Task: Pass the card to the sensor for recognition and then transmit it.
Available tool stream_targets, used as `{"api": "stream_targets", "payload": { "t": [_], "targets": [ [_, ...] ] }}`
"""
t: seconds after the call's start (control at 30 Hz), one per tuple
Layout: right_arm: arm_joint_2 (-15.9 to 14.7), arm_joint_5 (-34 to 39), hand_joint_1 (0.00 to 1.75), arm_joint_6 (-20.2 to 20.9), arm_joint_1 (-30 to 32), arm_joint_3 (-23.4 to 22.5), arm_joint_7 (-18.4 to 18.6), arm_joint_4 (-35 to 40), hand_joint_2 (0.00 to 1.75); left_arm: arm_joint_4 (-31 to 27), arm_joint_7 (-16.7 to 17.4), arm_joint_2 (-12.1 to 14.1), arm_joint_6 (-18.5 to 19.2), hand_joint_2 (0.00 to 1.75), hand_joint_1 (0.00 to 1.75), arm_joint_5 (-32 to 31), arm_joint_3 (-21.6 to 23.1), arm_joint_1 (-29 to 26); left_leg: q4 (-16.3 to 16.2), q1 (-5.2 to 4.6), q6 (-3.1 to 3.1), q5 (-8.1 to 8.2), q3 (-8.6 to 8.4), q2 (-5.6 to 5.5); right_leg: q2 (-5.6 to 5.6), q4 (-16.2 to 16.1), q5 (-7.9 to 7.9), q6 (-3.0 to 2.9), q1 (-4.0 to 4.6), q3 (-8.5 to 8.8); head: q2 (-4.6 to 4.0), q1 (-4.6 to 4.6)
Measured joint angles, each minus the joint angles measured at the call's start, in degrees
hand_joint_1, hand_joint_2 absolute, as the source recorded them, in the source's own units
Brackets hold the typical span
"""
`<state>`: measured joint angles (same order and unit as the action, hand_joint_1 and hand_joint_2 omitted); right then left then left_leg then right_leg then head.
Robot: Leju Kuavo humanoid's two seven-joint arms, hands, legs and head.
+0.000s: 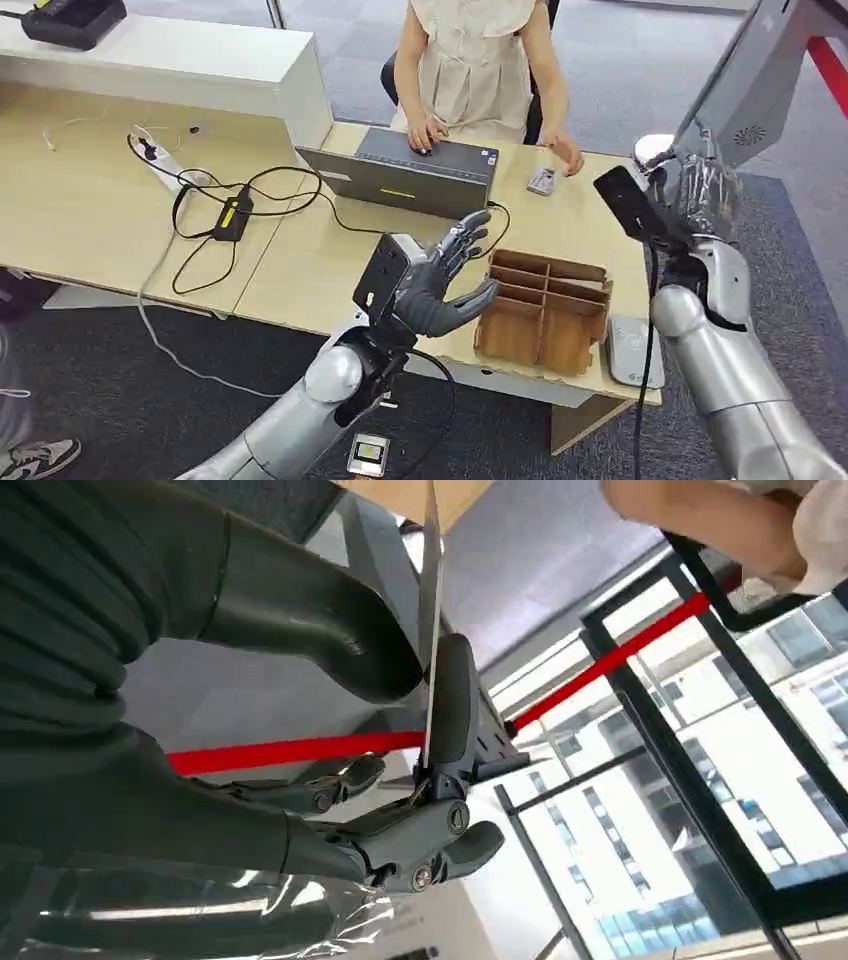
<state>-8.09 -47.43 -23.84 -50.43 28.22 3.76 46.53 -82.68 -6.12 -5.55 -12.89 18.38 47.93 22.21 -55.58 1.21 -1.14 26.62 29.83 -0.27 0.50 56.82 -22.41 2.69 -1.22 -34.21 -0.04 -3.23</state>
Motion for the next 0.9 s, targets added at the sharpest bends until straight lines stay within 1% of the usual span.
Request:
{"api": "stream_targets", "payload": {
  "t": [0.13,0.27,0.4,0.57,0.7,0.9],
  "targets": [
    [1.7,0.0,1.75,3.5,-5.9,0.7,0.3,-5.5,1.75,0.7,0.0,-0.2,0.6,1.75,0.00,0.3,0.6,0.5,0.0,0.00,0.00,0.00,0.01,0.00,0.00,0.0,0.00,0.00,0.00,-0.01,0.00,0.00],
    [3.8,0.4,1.75,5.5,-10.2,1.3,1.4,-9.9,1.75,1.2,0.0,-0.2,0.5,1.75,0.00,0.6,0.7,0.8,0.0,0.01,0.00,0.00,0.03,0.00,0.00,0.0,-0.01,0.00,0.01,-0.04,0.00,0.02],
    [6.4,1.4,1.75,6.4,-13.8,1.9,2.8,-14.2,1.75,1.6,0.0,-0.2,0.0,1.75,0.00,0.9,0.9,1.0,0.0,0.01,0.00,0.00,0.06,0.00,0.00,0.0,-0.01,0.00,0.01,-0.08,0.00,0.02],
    [9.0,1.6,1.75,6.7,-15.9,2.4,3.5,-17.5,1.75,1.7,0.0,-0.2,-0.3,1.75,0.00,1.2,0.9,1.0,0.0,0.01,0.00,0.00,0.06,0.00,0.00,0.0,-0.01,0.00,0.02,-0.08,0.00,0.02],
    [10.2,2.0,1.75,6.6,-16.6,2.7,3.6,-19.4,1.75,1.8,0.1,-0.2,-0.3,1.75,0.00,1.2,1.0,1.0,0.0,0.01,0.00,0.00,0.06,-0.01,0.00,0.0,-0.01,0.00,0.02,-0.08,0.00,0.02],
    [12.4,3.7,1.75,6.7,-16.9,2.7,5.4,-21.7,1.75,1.8,0.5,0.0,-0.8,1.75,0.00,1.7,1.1,1.0,0.0,0.01,0.00,0.00,0.06,0.00,0.00,0.0,-0.01,0.00,0.02,-0.09,0.00,0.00]
  ]
}}
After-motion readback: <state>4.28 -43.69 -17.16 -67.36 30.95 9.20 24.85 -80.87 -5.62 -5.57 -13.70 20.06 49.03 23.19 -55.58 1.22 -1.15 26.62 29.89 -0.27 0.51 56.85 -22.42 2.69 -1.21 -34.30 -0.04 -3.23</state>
